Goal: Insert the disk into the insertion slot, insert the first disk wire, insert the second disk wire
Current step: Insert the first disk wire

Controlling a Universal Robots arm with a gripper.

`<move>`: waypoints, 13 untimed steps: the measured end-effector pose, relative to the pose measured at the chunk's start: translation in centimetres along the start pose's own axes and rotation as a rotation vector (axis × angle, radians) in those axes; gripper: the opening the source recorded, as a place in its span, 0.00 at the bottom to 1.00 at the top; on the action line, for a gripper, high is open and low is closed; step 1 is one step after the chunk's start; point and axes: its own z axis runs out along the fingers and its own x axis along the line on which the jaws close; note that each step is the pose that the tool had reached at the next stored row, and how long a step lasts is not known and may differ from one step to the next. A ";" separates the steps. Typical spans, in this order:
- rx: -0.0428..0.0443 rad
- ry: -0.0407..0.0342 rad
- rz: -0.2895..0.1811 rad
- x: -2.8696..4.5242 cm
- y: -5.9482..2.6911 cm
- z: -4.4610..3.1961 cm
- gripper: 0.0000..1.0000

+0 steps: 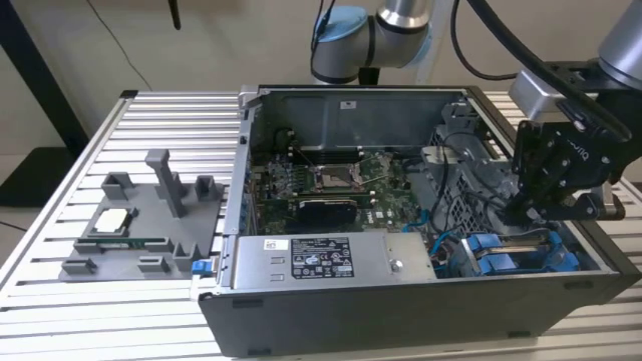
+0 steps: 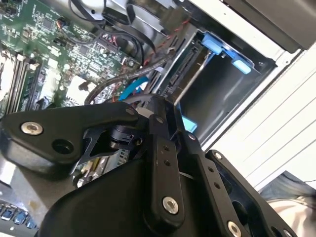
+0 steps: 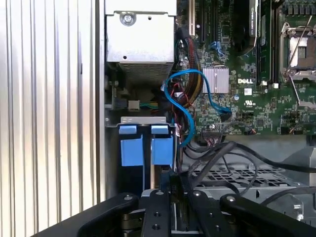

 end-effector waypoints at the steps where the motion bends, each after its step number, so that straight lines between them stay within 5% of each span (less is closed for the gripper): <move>1: -0.0008 -0.0001 0.000 0.17 -0.05 0.01 0.19; 13: -0.0016 0.0000 0.000 0.64 -0.16 -0.01 0.19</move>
